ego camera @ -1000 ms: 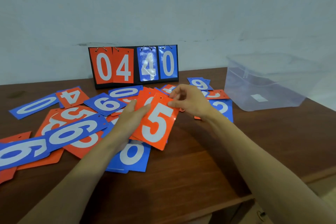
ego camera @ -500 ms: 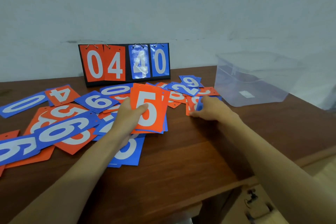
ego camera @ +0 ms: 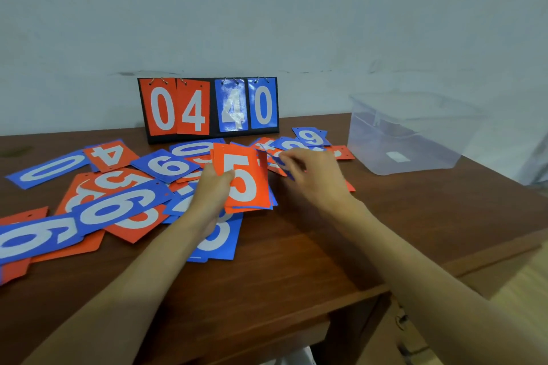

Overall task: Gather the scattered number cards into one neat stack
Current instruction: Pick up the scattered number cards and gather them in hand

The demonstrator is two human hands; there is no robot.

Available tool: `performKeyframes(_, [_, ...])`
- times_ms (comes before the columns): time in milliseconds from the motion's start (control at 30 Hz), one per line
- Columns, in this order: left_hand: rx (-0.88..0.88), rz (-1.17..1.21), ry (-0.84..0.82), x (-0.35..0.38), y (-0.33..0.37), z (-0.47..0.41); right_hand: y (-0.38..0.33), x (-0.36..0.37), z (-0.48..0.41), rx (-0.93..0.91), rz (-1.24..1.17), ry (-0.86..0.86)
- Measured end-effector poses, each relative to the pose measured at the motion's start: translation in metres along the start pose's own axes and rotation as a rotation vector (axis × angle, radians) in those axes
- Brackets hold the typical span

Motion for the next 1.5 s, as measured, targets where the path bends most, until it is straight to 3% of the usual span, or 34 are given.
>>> performKeyframes(133, [-0.064,0.121,0.001,-0.002,0.001,0.001,-0.027,0.032,0.0,-0.233,0.019,-0.233])
performKeyframes(267, [-0.066,0.007,-0.008,-0.009,-0.003,0.0,-0.036,0.042,0.004,-0.346,-0.119,-0.312])
performKeyframes(400, [0.005,0.002,0.046,-0.013,-0.003,-0.003,-0.009,0.025,-0.005,-0.086,-0.341,-0.144])
performKeyframes(467, [0.015,0.008,0.064,-0.011,0.0,-0.002,0.022,0.016,-0.015,0.138,-0.213,-0.07])
performKeyframes(600, [0.001,0.054,0.044,-0.003,-0.001,0.002,0.083,0.01,-0.017,0.573,0.248,-0.243])
performKeyframes(733, [-0.014,0.072,0.02,0.001,0.0,0.005,0.104,0.012,-0.007,0.714,0.23,-0.306])
performKeyframes(867, [0.027,-0.032,-0.03,0.005,0.001,0.009,0.108,0.01,-0.011,0.786,0.041,-0.37])
performKeyframes(967, [0.013,-0.03,-0.028,0.005,0.001,0.011,0.103,0.006,-0.01,0.74,-0.108,-0.432])
performKeyframes(1067, [0.004,-0.008,-0.005,0.002,0.002,0.012,0.096,0.002,-0.007,0.661,-0.293,-0.338])
performKeyframes(1167, [-0.01,-0.007,0.014,-0.001,0.003,0.014,0.083,0.001,-0.004,0.582,-0.668,-0.188])
performKeyframes(1267, [-0.004,-0.014,0.015,-0.002,0.004,0.015,0.059,0.004,-0.005,0.441,-0.84,-0.215])
performKeyframes(1367, [0.014,0.044,-0.003,0.0,0.006,0.017,0.032,0.015,-0.012,0.327,-0.856,-0.307])
performKeyframes(1500, [0.03,-0.014,-0.047,0.006,0.007,0.021,0.008,0.031,-0.024,0.2,-0.649,-0.4])
Point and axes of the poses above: each hand's wrist, its own z-axis away from the middle knuckle, its own x-axis out of the palm, y = z × x, the point moved 4 cm from there along -z, towards the middle knuckle, and after that the axes turned 14 degrees about -y, right-handed, at the moved point
